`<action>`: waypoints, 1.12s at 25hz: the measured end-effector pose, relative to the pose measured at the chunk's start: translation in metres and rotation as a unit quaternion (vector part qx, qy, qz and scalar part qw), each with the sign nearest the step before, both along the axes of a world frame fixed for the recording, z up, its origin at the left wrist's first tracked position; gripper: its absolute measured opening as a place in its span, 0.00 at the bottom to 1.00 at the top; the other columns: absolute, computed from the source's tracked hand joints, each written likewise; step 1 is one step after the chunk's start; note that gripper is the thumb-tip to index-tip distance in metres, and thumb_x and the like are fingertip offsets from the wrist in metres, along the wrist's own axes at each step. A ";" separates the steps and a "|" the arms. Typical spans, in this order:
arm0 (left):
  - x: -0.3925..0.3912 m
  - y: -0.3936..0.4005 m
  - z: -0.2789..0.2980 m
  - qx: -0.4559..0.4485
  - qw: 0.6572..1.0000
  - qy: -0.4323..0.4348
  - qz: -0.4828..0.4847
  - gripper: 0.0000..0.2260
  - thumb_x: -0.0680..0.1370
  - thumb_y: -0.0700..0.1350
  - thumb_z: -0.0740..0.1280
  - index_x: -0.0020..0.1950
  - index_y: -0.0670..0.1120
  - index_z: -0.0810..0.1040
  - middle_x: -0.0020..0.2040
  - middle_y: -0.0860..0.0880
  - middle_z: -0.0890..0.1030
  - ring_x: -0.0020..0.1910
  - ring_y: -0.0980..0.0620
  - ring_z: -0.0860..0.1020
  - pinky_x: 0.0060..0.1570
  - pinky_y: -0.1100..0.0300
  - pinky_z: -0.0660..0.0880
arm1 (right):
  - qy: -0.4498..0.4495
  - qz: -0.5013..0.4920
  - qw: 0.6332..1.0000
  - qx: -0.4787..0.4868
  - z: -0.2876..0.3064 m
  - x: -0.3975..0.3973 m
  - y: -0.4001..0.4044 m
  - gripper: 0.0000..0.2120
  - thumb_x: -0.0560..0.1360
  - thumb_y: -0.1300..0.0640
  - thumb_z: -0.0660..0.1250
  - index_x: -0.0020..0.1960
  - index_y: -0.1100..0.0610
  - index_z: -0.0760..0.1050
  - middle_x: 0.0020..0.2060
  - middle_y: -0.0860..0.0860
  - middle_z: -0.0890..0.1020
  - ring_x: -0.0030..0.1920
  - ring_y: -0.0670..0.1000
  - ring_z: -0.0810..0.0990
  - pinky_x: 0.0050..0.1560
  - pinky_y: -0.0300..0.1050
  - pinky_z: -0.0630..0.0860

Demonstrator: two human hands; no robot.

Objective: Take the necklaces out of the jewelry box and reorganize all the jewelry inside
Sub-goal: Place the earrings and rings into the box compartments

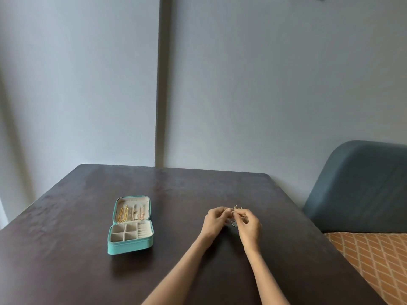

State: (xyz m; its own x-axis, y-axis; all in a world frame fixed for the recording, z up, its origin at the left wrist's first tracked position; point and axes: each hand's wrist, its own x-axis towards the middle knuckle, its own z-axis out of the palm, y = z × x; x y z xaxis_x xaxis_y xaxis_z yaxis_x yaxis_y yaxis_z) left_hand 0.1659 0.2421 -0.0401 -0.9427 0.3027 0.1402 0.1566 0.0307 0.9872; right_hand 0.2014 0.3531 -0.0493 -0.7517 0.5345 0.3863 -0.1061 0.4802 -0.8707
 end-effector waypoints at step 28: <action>-0.007 -0.024 0.008 0.131 0.983 -0.120 -0.046 0.11 0.75 0.29 0.63 0.41 0.44 0.79 0.30 0.54 0.80 0.32 0.56 0.76 0.41 0.64 0.75 | -0.246 -0.053 0.928 0.273 0.047 -0.036 0.020 0.04 0.72 0.50 0.67 0.42 0.47 0.81 0.47 0.49 0.84 0.53 0.55 0.77 0.49 0.45 0.74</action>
